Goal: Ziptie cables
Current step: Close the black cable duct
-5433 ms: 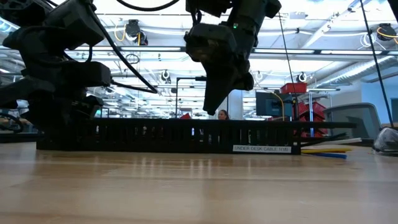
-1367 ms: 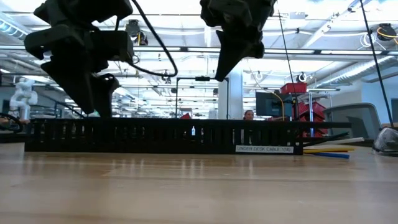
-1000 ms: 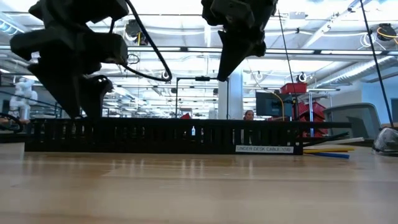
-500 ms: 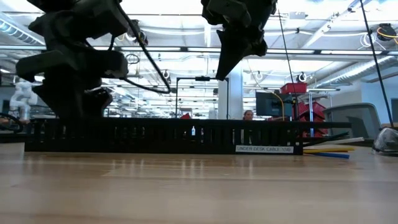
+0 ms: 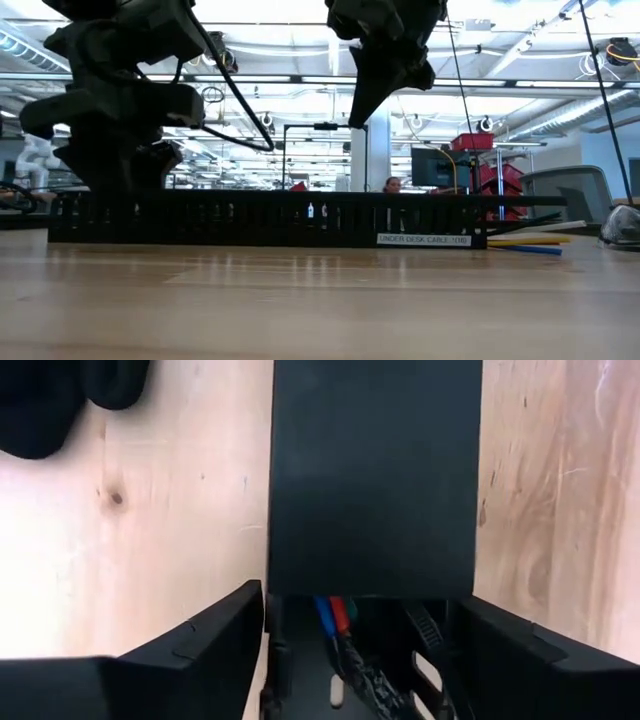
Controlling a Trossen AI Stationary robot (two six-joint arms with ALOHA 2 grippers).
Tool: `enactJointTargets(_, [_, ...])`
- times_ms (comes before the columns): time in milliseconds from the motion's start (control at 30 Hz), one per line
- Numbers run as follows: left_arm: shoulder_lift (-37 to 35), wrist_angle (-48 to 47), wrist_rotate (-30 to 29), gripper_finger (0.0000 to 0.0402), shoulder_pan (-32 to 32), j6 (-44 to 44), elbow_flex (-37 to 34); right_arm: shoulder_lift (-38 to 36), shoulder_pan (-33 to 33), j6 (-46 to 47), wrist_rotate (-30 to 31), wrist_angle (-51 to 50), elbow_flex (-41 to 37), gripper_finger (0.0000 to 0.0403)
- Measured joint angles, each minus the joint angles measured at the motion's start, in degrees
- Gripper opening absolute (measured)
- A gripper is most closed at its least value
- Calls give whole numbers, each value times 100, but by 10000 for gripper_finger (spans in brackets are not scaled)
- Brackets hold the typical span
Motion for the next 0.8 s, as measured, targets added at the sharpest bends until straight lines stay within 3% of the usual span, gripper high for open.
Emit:
enactJointTargets(367, [-2,4,-72,242,2,192,-2,0,138,90,110,65,0,0])
enactJointTargets(633, [-2,17,-74,240,2,308,-2,448,83,-353,55,1510,0,0])
enactJointTargets(800, [-2,29,-72,240,2,314,-2,916,12,-1,-103,1528,0,0])
